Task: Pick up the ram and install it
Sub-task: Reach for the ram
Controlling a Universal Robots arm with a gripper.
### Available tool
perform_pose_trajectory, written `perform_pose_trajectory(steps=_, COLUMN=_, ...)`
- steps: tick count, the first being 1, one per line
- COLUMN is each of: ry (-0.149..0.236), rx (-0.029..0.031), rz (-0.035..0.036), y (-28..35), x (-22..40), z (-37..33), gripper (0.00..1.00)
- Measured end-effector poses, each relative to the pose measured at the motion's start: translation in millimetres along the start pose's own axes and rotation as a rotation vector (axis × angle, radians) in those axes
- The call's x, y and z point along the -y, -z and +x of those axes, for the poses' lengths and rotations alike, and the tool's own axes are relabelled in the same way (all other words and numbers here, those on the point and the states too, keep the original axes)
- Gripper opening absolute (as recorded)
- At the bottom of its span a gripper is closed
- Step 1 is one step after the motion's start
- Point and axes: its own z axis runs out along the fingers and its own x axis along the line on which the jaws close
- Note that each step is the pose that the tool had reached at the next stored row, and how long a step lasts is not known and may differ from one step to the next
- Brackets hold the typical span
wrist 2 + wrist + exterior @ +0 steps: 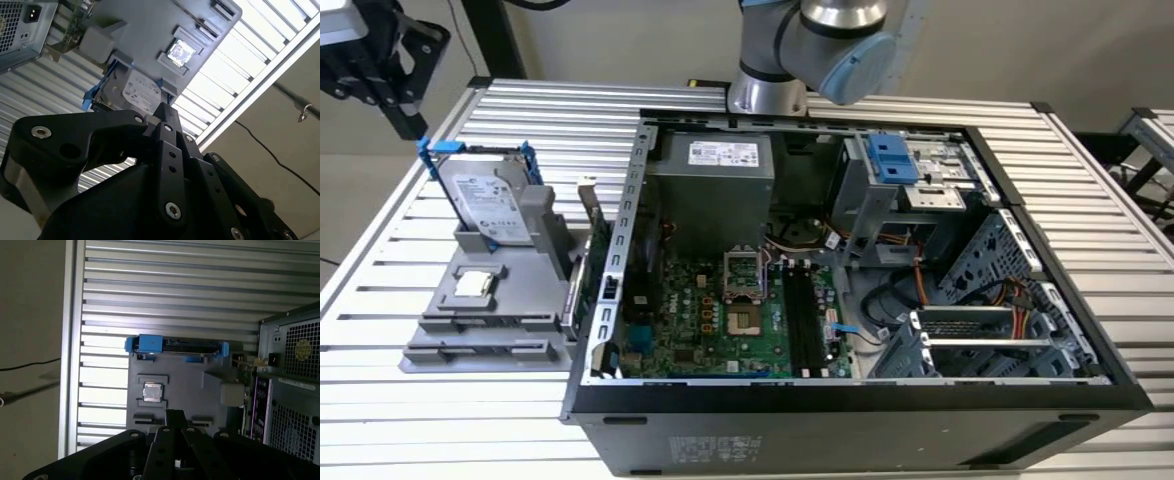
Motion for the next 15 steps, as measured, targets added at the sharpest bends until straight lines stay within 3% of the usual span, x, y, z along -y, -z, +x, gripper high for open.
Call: perform_pose_trajectory(steps=15, ry=0.0, rx=0.0001, rz=0.0, y=0.5, x=12.2, z=0.2, gripper=0.0)
